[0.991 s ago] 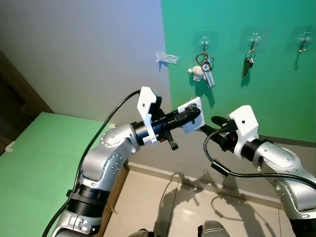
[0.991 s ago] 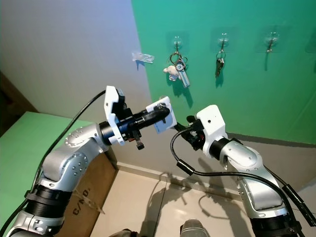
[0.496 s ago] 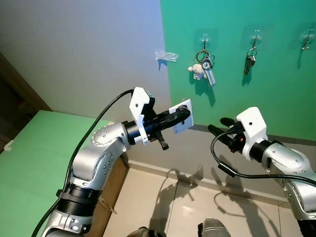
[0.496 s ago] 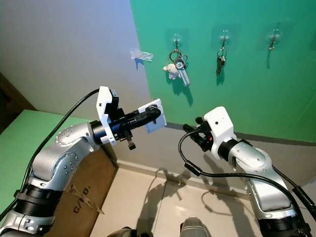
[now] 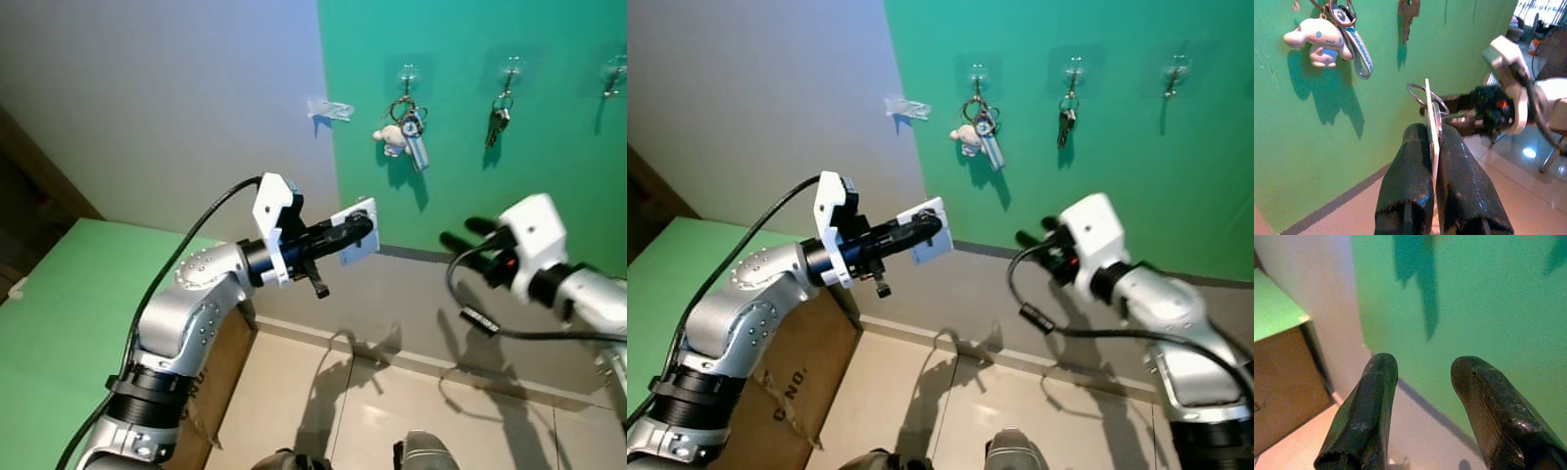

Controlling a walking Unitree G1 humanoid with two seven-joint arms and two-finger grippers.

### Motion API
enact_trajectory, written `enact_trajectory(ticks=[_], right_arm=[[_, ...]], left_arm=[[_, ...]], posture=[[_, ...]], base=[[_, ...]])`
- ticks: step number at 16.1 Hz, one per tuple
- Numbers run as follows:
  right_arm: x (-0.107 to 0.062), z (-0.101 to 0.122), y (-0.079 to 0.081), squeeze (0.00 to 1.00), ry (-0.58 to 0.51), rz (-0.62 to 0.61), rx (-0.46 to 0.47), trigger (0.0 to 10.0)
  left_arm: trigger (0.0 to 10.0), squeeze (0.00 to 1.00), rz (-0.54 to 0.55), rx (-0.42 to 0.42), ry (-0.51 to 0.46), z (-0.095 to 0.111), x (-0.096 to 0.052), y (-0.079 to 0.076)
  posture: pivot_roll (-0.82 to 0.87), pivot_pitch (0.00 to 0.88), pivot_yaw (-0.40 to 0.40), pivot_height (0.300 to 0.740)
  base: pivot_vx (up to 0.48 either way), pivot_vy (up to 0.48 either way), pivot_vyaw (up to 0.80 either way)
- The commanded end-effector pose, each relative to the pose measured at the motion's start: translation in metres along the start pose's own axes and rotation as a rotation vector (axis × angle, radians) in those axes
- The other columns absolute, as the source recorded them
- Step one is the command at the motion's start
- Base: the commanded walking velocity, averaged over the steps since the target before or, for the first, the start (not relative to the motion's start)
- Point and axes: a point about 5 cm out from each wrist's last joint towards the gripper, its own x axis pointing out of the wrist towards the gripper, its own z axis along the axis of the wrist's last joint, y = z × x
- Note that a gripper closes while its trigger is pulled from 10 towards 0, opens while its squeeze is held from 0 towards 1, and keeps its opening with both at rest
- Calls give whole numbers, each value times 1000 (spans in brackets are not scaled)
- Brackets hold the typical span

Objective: Hang keys on a hook

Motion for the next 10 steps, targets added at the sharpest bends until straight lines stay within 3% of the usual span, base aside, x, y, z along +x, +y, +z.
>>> enact_trajectory(ticks=[1, 3, 5, 10], right_arm=[[1, 8, 1, 0, -31, 8, -3, 10000], [5, 14, 8, 0, -68, 13, 29, 10000], [10, 27, 10, 0, -140, -18, 117, 10000], [9, 59, 11, 0, -255, -6, 195, 10000]], left_arm=[[0, 0, 11, 31, 5, 3, -2, 4], [0, 0, 8, 41, 7, 3, 0, 4], [0, 0, -2, 34, 11, 1, 1, 0], [0, 0, -8, 35, 16, -1, 2, 0]], posture=[[-297, 83, 188, 720], [-297, 85, 187, 720], [-298, 86, 189, 720], [-296, 86, 187, 720]], base=[[0, 0, 0], [0, 0, 0], [0, 0, 0], [0, 0, 0]])
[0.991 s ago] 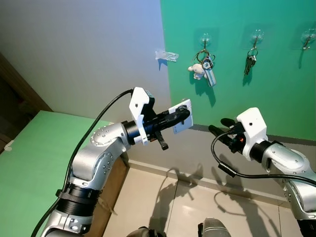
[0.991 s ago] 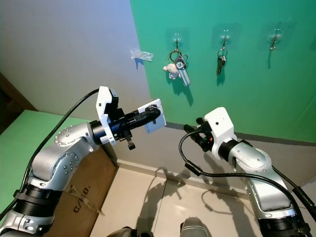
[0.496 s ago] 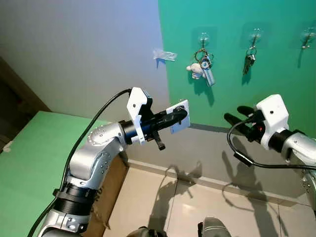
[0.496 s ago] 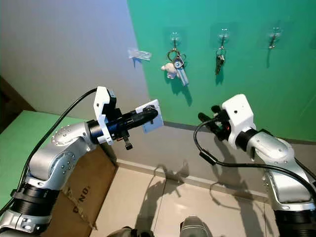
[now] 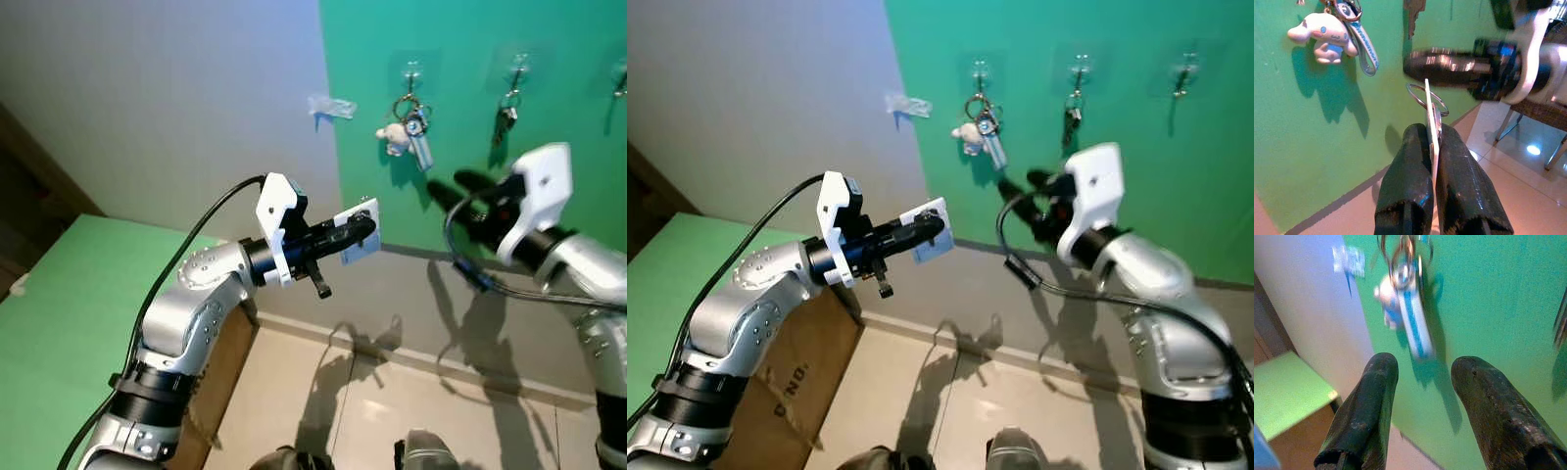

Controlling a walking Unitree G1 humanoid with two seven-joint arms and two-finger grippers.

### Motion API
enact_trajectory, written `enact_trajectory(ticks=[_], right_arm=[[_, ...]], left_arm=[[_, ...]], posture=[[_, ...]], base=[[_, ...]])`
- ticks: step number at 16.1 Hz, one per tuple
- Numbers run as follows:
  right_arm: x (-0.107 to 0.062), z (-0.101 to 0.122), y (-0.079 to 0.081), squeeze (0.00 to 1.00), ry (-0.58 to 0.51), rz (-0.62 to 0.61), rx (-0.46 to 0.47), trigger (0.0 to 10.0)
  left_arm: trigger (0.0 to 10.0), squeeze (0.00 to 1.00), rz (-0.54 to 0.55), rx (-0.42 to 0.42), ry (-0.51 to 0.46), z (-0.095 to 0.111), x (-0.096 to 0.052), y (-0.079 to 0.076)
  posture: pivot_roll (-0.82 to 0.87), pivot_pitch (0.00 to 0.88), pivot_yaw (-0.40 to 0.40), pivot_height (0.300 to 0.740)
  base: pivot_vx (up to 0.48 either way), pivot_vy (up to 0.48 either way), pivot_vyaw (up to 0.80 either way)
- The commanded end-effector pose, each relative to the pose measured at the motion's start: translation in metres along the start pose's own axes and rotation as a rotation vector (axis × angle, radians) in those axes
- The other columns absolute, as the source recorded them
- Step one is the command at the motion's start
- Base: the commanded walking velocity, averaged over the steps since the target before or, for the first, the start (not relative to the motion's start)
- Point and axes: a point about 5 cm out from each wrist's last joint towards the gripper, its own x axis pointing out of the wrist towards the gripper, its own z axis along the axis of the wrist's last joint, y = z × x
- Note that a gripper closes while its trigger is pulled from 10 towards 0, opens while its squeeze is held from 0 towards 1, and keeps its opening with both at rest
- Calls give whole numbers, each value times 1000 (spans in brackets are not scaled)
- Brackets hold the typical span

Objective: Hang keys on a hook

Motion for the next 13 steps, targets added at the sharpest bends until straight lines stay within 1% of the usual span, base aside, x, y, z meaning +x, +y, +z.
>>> enact_trajectory(ticks=[1, 3, 5, 6, 8, 10, 11, 13], right_arm=[[-1, 7, 3, 0, -27, 9, 15, 10000], [-3, 9, 7, 0, -13, 45, -1, 10000], [-5, -2, 11, 0, 43, 71, -24, 10000], [-6, -3, 12, 0, 51, 74, -25, 10000], [-8, -11, 18, 0, 92, 119, -34, 10000], [-12, -13, 26, 0, 111, 191, -35, 10000], [-13, -13, 29, 0, 114, 219, -32, 10000], [-16, -12, 30, 0, 123, 255, -35, 10000]], left_arm=[[0, 0, 1, 11, 15, -2, -2, 1], [0, 0, 17, 18, 21, -3, -2, 2], [0, 0, 18, 22, 18, -3, 0, 3], [0, 0, 18, 22, 17, -3, 0, 3], [0, 0, 17, 28, 10, 0, 1, 3], [0, 0, -13, 21, 4, 2, 0, 1], [0, 0, -41, 14, 6, 4, -2, -3], [0, 0, -51, 11, 14, 4, -8, -6]], posture=[[-297, 86, 186, 720], [-299, 85, 183, 720], [-300, 85, 180, 720], [-300, 85, 181, 720], [-299, 86, 181, 720], [-297, 86, 182, 720], [-298, 86, 187, 720], [-294, 87, 186, 720]], base=[[0, 0, 0], [0, 0, 0], [0, 0, 0], [0, 0, 0], [0, 0, 0], [0, 0, 0], [0, 0, 0], [0, 0, 0]])
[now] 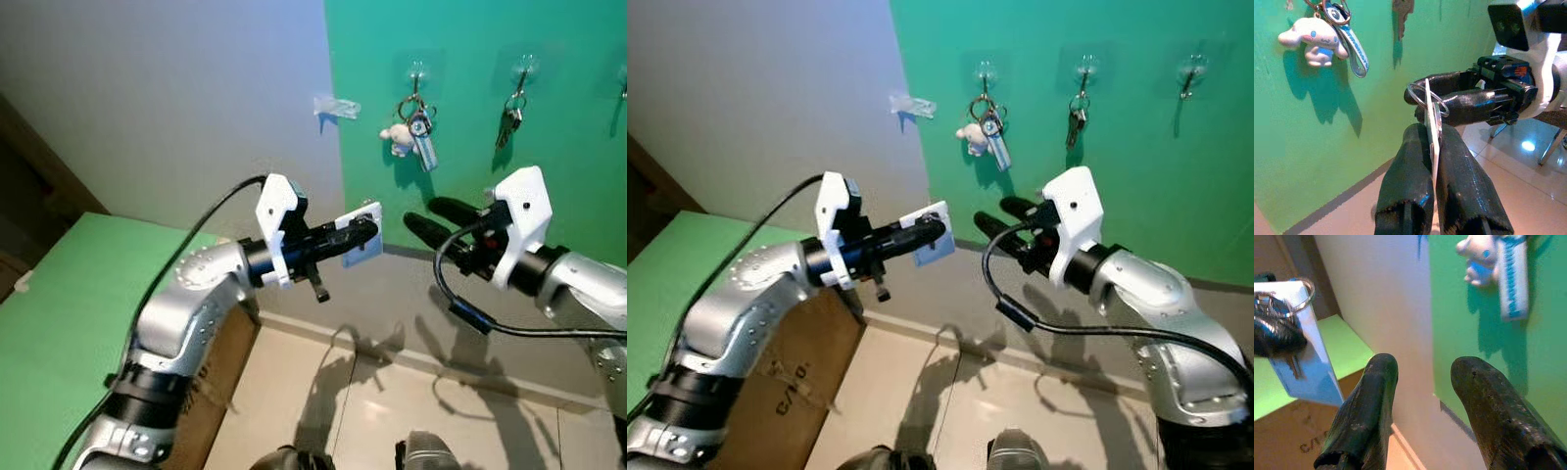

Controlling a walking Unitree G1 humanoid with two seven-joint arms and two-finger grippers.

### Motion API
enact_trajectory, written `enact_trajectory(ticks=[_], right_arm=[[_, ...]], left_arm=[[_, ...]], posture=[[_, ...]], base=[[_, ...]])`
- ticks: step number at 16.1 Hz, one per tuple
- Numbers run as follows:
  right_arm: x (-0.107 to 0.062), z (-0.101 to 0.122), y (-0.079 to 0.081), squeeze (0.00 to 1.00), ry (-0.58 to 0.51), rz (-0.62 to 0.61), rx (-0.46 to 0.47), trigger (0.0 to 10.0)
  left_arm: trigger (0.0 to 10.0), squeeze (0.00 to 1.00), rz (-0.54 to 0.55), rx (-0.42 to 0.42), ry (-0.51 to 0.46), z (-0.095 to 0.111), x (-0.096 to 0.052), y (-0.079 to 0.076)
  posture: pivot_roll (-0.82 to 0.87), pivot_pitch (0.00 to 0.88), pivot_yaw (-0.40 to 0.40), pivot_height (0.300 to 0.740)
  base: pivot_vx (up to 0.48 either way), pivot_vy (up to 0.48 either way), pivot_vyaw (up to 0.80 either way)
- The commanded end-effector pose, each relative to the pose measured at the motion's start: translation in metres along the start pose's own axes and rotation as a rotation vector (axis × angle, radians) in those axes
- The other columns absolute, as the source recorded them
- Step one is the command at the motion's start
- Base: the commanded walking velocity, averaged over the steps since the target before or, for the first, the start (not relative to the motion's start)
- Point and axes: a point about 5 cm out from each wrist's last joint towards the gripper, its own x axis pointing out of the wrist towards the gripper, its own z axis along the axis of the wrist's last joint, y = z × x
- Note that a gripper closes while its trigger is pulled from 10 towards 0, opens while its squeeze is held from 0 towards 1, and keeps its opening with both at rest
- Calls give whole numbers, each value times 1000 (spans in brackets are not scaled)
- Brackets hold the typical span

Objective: Hang keys on a hook

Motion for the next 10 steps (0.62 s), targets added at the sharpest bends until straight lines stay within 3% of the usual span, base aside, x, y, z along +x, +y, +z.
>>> enact_trajectory(ticks=[1, 10], right_arm=[[0, 2, 7, 0, 0, 54, -7, 10000], [9, 12, 15, 0, -13, 125, -18, 10000]], left_arm=[[0, 0, -6, 3, 10, 0, -6, -1], [0, 0, -11, -5, 7, 1, -4, -6]], posture=[[-293, 88, 185, 720], [-289, 88, 174, 720]], base=[[0, 0, 0], [0, 0, 0]])
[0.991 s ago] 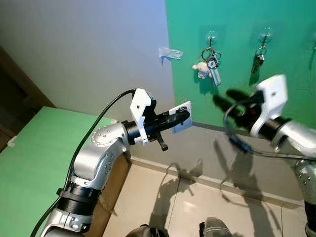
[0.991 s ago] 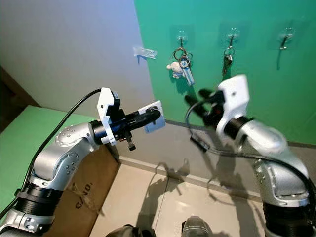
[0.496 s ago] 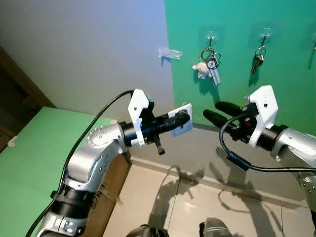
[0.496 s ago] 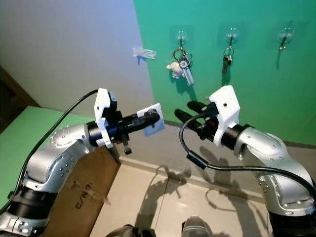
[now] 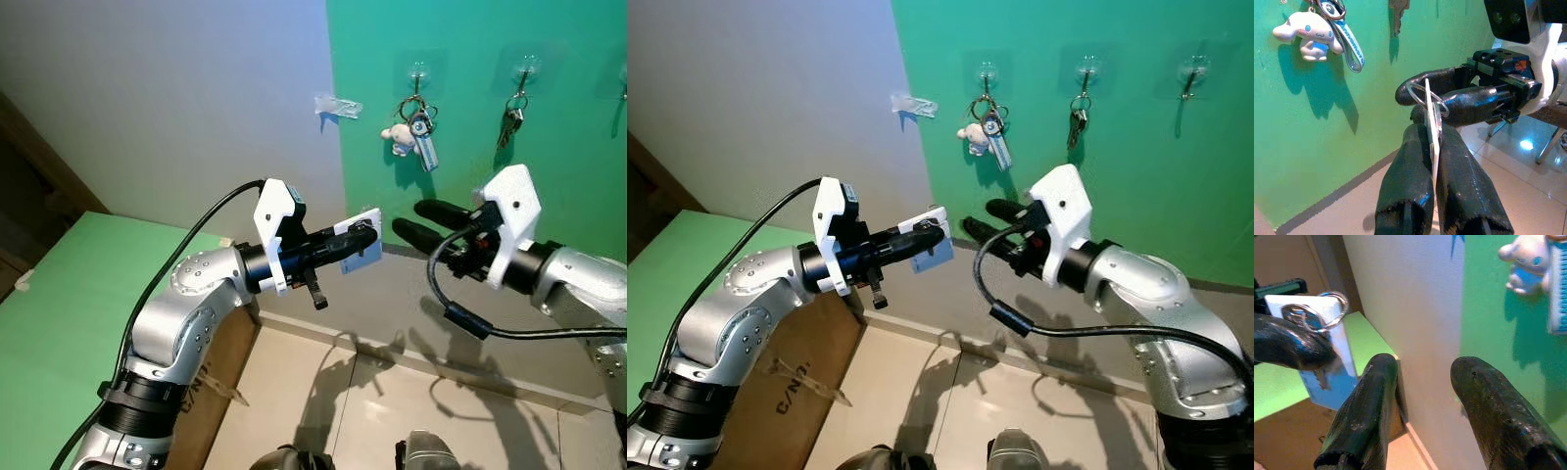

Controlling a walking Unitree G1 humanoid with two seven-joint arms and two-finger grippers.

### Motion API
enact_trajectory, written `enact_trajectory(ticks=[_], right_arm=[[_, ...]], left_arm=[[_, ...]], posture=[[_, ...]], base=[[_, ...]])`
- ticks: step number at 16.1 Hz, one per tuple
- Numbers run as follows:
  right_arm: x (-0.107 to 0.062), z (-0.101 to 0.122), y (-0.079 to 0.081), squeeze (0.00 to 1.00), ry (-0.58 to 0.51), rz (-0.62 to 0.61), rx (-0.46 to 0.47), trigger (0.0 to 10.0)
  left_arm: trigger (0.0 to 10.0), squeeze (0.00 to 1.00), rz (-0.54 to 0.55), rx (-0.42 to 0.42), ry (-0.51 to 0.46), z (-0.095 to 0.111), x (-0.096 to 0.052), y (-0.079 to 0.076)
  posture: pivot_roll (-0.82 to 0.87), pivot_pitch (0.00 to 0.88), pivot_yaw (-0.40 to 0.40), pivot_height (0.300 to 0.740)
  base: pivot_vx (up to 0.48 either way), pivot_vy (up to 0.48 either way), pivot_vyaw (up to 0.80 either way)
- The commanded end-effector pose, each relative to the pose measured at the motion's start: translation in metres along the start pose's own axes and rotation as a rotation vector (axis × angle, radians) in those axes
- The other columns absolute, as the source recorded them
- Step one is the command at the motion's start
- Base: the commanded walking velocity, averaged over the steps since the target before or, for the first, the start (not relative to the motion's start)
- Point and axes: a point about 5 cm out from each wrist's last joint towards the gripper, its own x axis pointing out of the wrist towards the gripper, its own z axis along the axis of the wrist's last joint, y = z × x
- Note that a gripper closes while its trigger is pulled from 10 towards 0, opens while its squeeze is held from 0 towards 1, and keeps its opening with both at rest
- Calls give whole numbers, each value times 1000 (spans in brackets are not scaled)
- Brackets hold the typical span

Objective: Hang keys on a hook

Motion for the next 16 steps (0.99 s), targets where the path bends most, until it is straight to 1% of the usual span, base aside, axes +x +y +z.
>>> enact_trajectory(ticks=[1, 8, 14, 16], right_arm=[[4, 6, 7, 0, -13, 38, -14, 10000], [8, 16, 14, 0, -54, 67, -1, 10000], [9, 42, 5, 0, -155, 14, 38, 10000], [8, 50, -1, 0, -193, -20, 65, 10000]], left_arm=[[0, 0, -11, 3, 0, 2, -1, -2], [0, 0, -16, 1, 5, 1, 0, -3], [0, 0, -17, 3, 14, -1, 0, -3], [0, 0, -17, 3, 14, -1, 1, -3]], posture=[[-289, 89, 175, 720], [-289, 90, 174, 720], [-292, 88, 171, 720], [-293, 87, 169, 720]], base=[[0, 0, 0], [0, 0, 0], [0, 0, 0], [0, 0, 0]])
